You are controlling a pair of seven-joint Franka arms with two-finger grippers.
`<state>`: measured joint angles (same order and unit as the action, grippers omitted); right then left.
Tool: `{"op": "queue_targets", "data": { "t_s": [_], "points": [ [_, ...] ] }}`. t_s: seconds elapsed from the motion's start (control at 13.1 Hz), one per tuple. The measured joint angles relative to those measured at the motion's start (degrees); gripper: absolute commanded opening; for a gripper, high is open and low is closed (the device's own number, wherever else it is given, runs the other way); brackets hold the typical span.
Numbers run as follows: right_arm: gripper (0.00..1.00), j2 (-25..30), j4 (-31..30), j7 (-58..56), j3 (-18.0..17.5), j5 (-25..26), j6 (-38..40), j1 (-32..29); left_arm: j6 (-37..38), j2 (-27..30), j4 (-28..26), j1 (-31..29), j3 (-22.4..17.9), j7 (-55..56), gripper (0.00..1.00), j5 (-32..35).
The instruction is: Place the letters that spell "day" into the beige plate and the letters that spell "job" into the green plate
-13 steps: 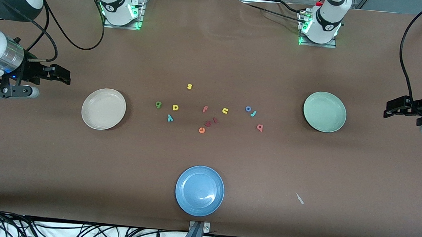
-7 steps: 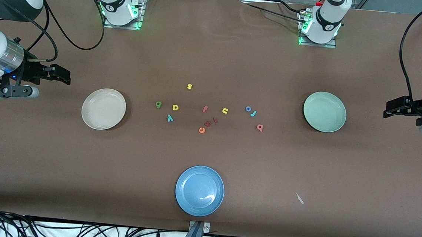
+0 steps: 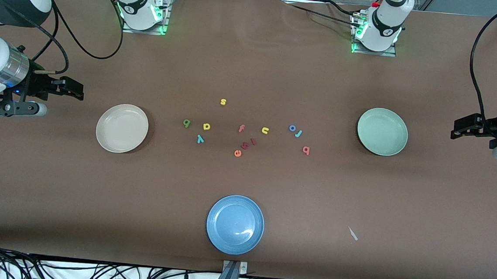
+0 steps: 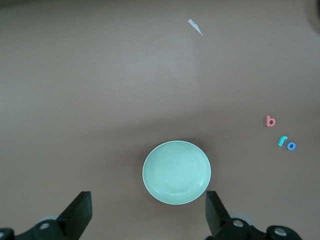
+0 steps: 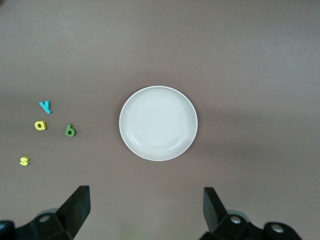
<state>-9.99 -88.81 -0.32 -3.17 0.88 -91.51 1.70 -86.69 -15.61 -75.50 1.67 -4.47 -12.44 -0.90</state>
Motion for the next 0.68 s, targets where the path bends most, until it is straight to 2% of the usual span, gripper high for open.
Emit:
{"op": "queue_targets", "data": {
  "t_s": [0.68],
  "points": [
    [1.0,-0.09,0.0,-0.02,0.0,0.0,0.0,0.0,0.0,-0.01,-1.06,0.0,0.0,-0.01,0.99,0.0]
  ]
}}
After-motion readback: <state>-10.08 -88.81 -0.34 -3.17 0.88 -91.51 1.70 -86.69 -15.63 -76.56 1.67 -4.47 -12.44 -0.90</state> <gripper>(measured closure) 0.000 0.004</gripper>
